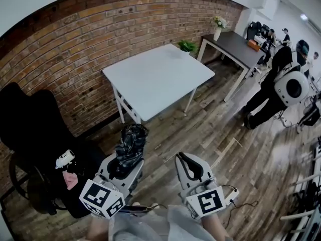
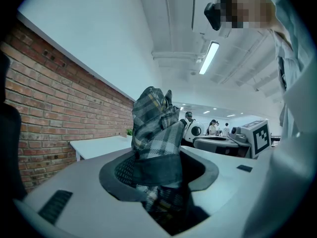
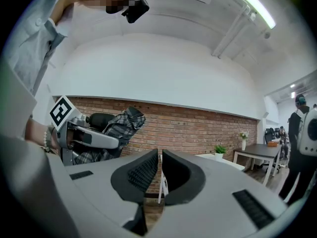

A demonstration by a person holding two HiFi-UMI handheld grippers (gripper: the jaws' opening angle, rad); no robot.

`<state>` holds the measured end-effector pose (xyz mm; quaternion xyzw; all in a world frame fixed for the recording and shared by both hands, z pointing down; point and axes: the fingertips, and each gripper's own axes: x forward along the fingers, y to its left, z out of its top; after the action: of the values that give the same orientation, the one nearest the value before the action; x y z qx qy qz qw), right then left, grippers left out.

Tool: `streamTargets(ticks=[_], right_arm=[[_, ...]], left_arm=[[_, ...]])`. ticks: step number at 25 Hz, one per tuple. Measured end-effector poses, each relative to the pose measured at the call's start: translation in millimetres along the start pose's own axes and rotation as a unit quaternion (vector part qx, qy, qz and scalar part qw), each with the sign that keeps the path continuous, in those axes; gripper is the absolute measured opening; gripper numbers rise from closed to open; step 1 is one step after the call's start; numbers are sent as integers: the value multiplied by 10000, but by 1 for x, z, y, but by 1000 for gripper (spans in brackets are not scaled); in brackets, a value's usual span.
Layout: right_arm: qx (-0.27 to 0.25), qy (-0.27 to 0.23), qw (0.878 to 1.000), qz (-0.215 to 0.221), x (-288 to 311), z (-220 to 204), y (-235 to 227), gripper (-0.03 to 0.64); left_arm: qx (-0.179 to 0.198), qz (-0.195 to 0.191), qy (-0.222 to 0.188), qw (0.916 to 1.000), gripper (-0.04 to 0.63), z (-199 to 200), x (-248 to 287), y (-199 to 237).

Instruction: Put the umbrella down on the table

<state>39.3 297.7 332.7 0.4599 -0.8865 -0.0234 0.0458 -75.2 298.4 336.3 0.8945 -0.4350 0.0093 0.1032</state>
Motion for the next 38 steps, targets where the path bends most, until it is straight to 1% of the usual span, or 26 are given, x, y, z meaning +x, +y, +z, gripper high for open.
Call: streamTargets(ticks=[5, 10, 18, 21, 25, 29, 33, 38], right_arm=[[-40, 0, 9999, 121, -9, -5, -10, 57], [-41, -3, 9999, 151, -12, -12, -19, 57], [-34, -231, 9997, 45, 16, -10, -37, 57], [-40, -68, 10000, -1, 33, -16, -48, 57], [-104, 83, 9998, -130, 69, -19, -65, 57], [-130, 67, 9995, -263, 118, -12, -83, 57], [-153, 253, 9988, -387, 172, -8, -106, 57], [-206, 283, 9983, -464, 236, 2, -130, 57]], left_arm=[[-66, 100, -96, 9999, 216, -1, 7, -12], [-48, 174, -67, 9998, 216, -5, 13, -16], [-10, 156, -110, 9998, 217, 2, 40, 10], [-15, 126, -154, 9998, 217, 8, 59, 29], [-25, 37, -214, 9998, 217, 16, 88, 66], [-19, -88, -178, 9998, 218, 29, 121, 109], [-47, -226, -149, 9996, 216, 45, 160, 155], [-9, -337, -137, 9993, 217, 65, 204, 207]])
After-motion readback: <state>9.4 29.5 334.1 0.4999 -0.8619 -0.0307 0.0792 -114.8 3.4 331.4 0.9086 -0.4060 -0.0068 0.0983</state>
